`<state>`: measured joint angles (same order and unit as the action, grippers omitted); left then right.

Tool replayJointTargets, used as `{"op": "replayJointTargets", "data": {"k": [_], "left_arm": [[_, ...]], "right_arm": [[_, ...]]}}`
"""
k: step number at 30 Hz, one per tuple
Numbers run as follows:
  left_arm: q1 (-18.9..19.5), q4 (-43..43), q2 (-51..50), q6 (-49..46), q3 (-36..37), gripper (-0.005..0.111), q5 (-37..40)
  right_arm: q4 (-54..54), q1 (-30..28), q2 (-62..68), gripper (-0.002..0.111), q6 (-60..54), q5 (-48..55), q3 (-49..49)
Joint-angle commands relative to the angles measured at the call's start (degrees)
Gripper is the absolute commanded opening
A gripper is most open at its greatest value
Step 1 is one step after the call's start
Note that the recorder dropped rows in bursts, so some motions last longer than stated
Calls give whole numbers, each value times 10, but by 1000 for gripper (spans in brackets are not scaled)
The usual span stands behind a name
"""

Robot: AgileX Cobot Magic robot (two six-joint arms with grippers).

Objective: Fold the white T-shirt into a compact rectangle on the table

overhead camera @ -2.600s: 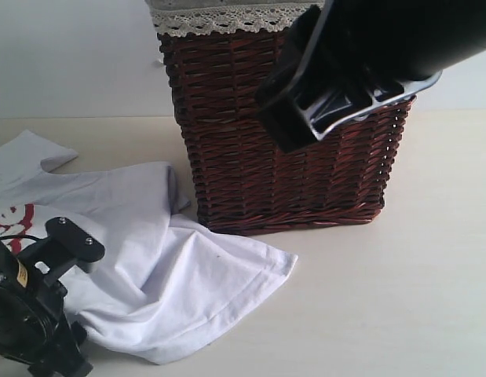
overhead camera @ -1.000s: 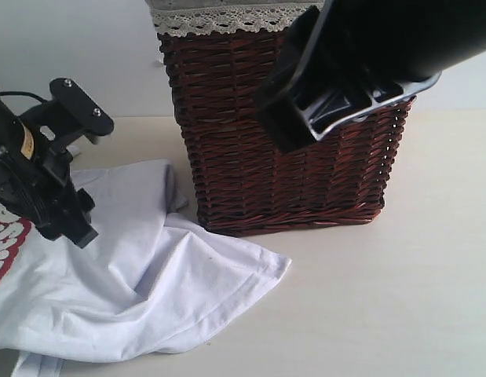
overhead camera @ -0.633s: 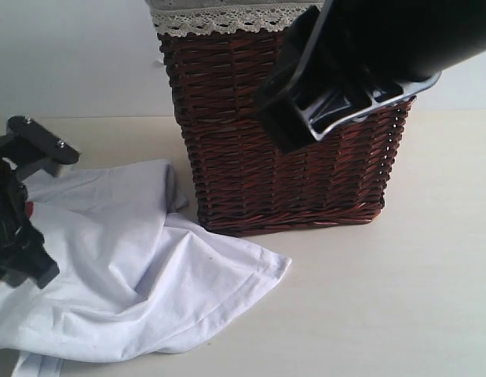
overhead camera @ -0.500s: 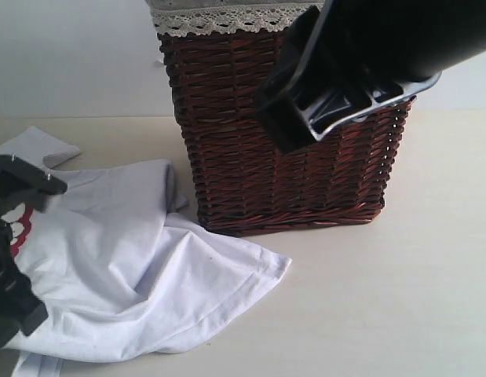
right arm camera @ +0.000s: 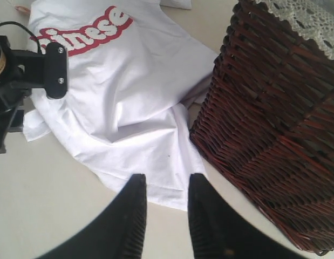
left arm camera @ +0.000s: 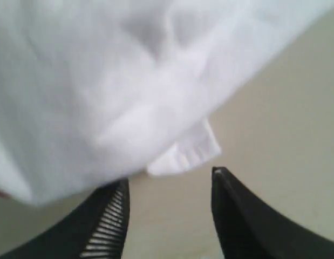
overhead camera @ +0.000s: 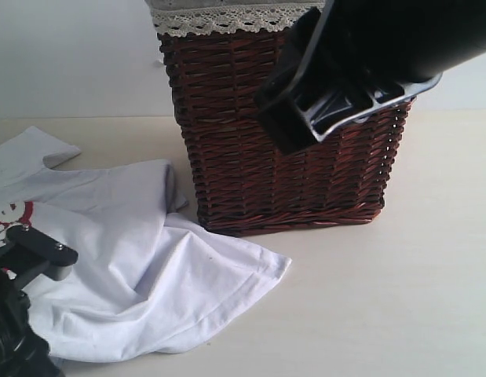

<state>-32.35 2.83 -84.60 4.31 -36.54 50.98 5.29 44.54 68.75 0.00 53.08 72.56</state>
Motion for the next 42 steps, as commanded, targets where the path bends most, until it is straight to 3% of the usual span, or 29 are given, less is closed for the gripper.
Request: {"op": "replayJointTargets", "data": {"k": [1, 9, 11, 12, 13, 14, 19, 24, 27, 31, 38, 42], "left_arm": [[-4, -4, -41, 20, 1, 47, -90], [-1, 46, -125, 64, -6, 44, -62], [-1, 51, -128, 64, -19, 34, -38], [-1, 55, -127, 62, -27, 25, -23], [-1, 59, -120, 46, -42, 6, 18], [-1, 60, -115, 33, -51, 1, 42], [-1, 154, -32, 30, -132, 0, 190], [-1, 204, 24, -43, -263, 0, 190], [-1, 226, 11, -43, -290, 0, 190], [-1, 278, -9, -1, -290, 8, 57], [38, 386, -91, 206, -290, 50, -99], [49, 289, -133, 215, -290, 50, -19]], "right_arm": [[-1, -3, -3, 29, 0, 0, -2], [-1, -3, -3, 29, 0, 0, -2], [-1, -3, -3, 29, 0, 1, -2], [-1, -3, -3, 29, 0, 1, -2], [-1, -3, -3, 29, 0, 1, -2], [-1, -3, -3, 29, 0, 1, -2], [-1, -3, -3, 29, 0, -1, -2], [-1, -3, -3, 29, 0, -3, -2], [-1, -3, -3, 29, 0, -3, -2], [-1, -3, -3, 29, 0, -4, -2], [-1, -3, -3, 29, 0, -4, -2], [-1, -3, -3, 29, 0, -4, -2]]}}
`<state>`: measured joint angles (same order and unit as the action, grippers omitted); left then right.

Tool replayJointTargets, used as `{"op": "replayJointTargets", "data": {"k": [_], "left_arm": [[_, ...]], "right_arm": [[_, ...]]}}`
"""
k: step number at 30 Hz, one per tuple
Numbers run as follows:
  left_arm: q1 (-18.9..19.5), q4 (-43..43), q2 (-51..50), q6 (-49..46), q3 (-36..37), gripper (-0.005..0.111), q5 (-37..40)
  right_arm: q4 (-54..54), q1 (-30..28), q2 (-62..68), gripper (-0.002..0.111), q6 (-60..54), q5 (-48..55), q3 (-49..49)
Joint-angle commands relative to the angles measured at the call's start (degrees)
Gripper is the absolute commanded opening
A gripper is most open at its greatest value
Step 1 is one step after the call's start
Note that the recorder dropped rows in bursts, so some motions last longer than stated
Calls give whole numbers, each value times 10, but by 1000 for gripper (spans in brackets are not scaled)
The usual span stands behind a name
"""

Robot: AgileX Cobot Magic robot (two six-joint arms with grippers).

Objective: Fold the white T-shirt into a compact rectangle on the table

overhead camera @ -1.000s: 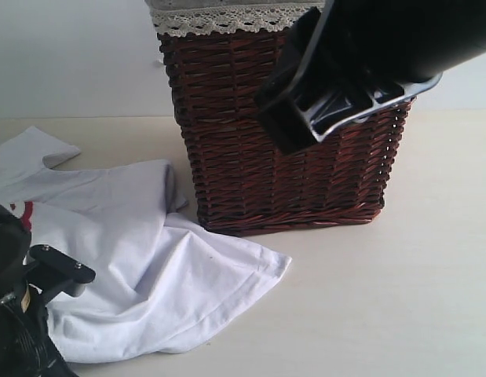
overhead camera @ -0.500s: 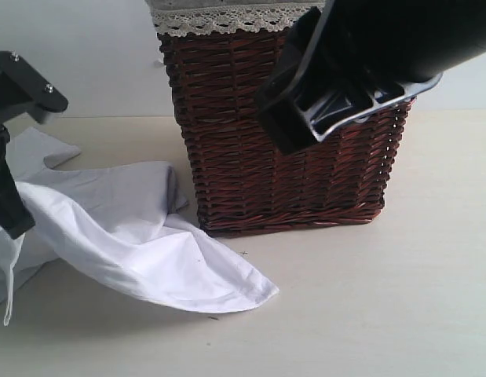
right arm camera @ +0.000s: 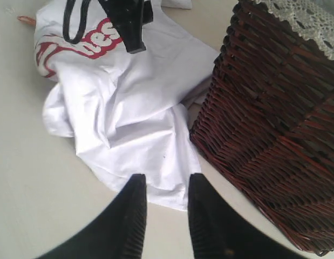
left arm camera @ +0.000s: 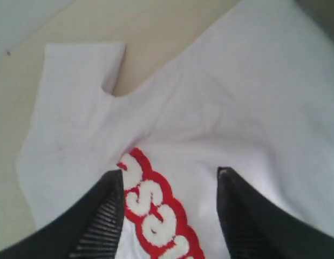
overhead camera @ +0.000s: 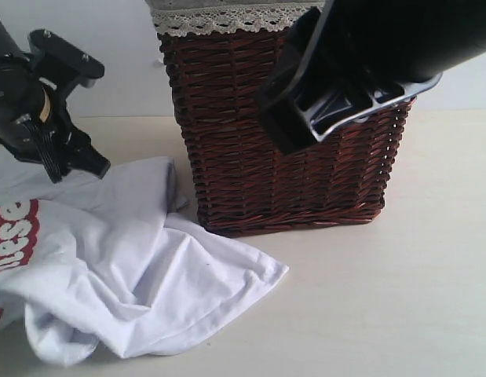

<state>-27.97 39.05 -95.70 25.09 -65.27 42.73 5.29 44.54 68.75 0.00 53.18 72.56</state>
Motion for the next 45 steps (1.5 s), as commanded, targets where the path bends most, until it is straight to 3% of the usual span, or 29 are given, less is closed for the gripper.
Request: {"op": "replayJointTargets", "data": {"k": [1, 3, 4, 7, 9, 11, 15, 19, 23, 29, 35, 41, 45], "left_arm": [[3, -107, -17, -15, -2, 50, 74], [-28, -232, 40, -92, 0, 50, 101], [-43, -252, 59, -102, 1, 50, 118], [-126, -263, 127, -73, 33, 45, 262], [-176, -265, 140, -43, 84, 36, 272], [-210, -282, 137, -21, 130, 33, 272], [-235, -322, 133, -21, 184, 33, 234], [-234, -301, 124, 24, 235, 34, 191], [-228, -258, 120, 73, 280, 44, 106], [-181, -234, 120, 143, 313, 46, -45], [-147, -217, 120, 167, 352, 46, -61], [-146, -215, 120, 188, 383, 46, -165], [-148, -218, 126, 179, 383, 46, -185]], "right_arm": [[-1, -3, -3, 29, 0, -6, -2], [-1, -3, -3, 29, 0, -4, -2], [-1, -3, -3, 29, 0, -3, -2], [-4, -3, -3, 29, 0, 2, -2], [-5, -3, -3, 29, 0, 4, -2], [-5, -3, -3, 29, 0, 7, -2], [-4, -3, -3, 29, 0, 10, -2], [-4, -3, -3, 29, 0, 10, -2], [-4, -3, -3, 29, 0, 10, -2], [-4, -3, -3, 29, 0, 14, -2], [-6, -3, -3, 29, 0, 17, -2], [-7, -3, -3, 29, 0, 16, -2], [-7, -3, -3, 29, 0, 16, -2]]}}
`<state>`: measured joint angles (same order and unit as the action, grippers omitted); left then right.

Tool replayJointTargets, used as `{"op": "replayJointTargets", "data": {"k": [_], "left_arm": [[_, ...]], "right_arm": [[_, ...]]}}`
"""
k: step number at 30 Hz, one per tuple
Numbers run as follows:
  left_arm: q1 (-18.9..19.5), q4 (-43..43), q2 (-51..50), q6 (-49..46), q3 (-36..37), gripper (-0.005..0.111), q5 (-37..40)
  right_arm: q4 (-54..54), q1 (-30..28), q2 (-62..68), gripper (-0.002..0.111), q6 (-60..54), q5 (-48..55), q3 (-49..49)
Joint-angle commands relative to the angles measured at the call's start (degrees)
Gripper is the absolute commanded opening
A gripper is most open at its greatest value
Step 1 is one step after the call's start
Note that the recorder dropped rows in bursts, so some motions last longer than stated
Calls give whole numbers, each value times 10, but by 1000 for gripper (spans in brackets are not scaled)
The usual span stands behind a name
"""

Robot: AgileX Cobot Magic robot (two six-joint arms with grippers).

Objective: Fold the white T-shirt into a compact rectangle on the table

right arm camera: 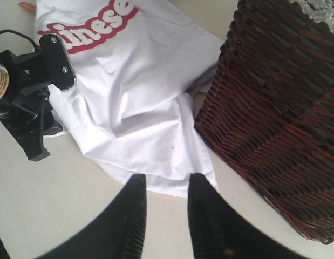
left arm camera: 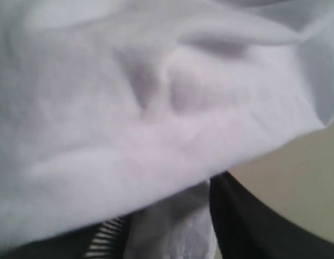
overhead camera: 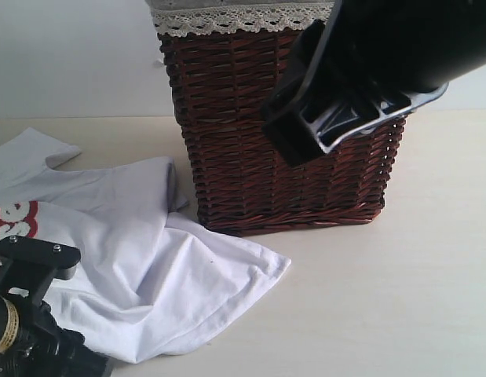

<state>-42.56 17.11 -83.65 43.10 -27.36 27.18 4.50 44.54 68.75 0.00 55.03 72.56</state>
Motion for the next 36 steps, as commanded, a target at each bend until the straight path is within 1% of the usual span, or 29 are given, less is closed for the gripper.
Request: {"op": "replayJointTargets", "data": {"k": [1, 7, 10, 12, 13, 15, 17, 19, 22, 25, 27, 29, 30, 34, 36], "left_arm": [[-7, 2, 11, -19, 5, 46, -31], [-67, 2, 27, -208, 5, 46, -9], [-94, 10, 25, -249, 5, 46, -8], [-111, 49, 23, -269, 5, 46, 14], [-118, 78, 22, -277, 5, 46, 37], [-128, 115, 22, -302, 5, 46, 84], [-130, 116, 21, -326, 5, 46, 108], [-130, 96, 19, -344, 5, 46, 105], [-130, 57, 11, -369, 5, 46, 81], [-130, 45, -5, -369, 8, 46, 59], [-130, 48, -18, -369, 8, 46, 60], [-130, 58, -31, -369, 8, 46, 63], [-130, 77, -41, -363, 8, 46, 68], [-130, 173, -59, -250, 7, 46, 104], [-130, 205, -59, -205, 6, 44, 130]], "right_arm": [[0, -3, -3, 29, -3, -3, -2], [0, -3, -3, 29, -3, -5, -2], [0, -3, -3, 29, -3, -5, -2], [0, -3, -3, 29, -3, -5, -2], [0, -3, -3, 29, -3, -5, -2], [0, -3, -3, 29, -3, -4, -2], [0, -3, -3, 29, -3, -4, -2], [0, -3, -3, 29, -3, -3, -2], [-1, -3, -3, 29, -3, -3, -2], [0, -3, -3, 29, -3, 0, -2], [0, -3, -3, 29, -3, 1, -2], [0, -3, -3, 29, -3, 1, -2], [0, -3, -3, 29, -3, 1, -2], [0, -3, -3, 29, -3, 1, -2], [0, -3, -3, 29, -3, 1, -2]]}}
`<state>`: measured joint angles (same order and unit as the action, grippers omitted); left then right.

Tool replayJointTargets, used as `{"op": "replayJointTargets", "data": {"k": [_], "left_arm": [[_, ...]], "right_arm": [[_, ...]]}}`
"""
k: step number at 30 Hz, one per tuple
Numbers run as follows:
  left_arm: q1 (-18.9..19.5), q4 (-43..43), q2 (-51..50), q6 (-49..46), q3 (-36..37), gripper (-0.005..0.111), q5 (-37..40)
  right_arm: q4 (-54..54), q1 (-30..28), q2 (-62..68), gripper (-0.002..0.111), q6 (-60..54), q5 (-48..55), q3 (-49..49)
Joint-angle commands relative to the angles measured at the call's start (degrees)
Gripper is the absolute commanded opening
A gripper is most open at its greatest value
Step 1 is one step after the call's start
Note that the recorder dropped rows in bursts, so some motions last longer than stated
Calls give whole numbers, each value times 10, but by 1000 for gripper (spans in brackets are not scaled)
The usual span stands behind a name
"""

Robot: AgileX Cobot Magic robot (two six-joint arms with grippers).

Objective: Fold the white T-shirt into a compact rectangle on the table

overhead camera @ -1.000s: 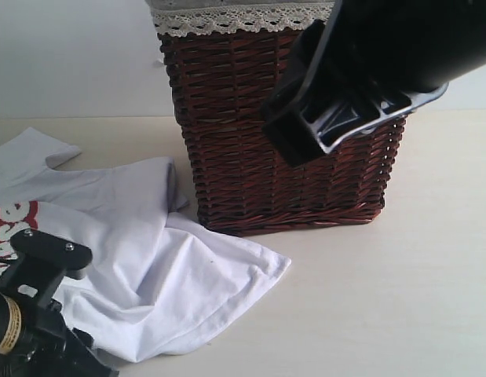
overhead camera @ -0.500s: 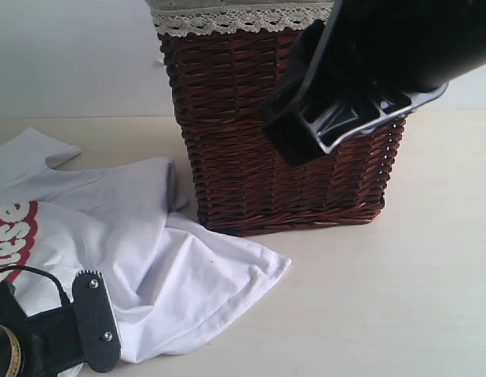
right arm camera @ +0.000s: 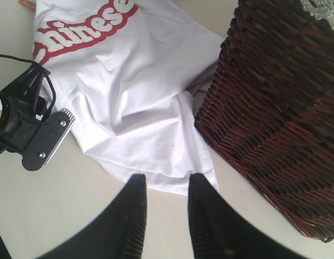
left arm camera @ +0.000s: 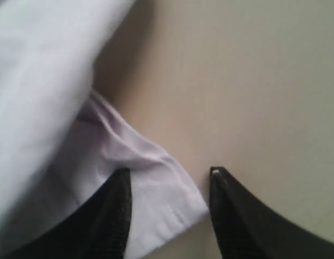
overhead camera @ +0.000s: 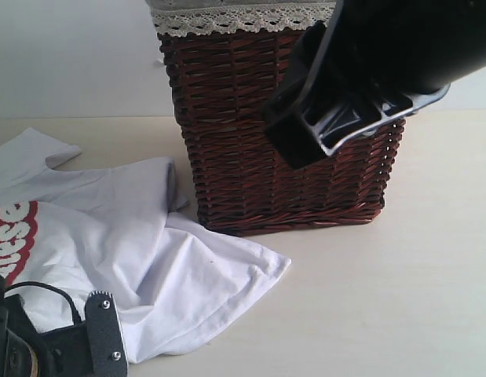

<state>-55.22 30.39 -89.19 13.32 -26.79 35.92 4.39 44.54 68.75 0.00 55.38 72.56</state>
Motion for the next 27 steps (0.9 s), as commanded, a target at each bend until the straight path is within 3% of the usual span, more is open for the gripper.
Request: {"op": "replayJointTargets", "data": {"k": [1, 6, 12, 16, 27], "left_arm": [[-3, 78, -4, 98, 0, 40, 53], [-15, 77, -4, 90, -10, 0, 82], [-55, 55, 19, 18, -48, 0, 192], [-56, 28, 55, -38, -77, 0, 266], [-57, 21, 194, -133, -156, 0, 340]], "right_arm": [[1, -3, -3, 29, -3, -2, -2], [1, -3, -3, 29, -3, -2, -2], [1, -3, -3, 29, -3, -2, -2], [1, -3, -3, 29, -3, -2, -2], [2, -3, -3, 29, -4, -6, -2]]}}
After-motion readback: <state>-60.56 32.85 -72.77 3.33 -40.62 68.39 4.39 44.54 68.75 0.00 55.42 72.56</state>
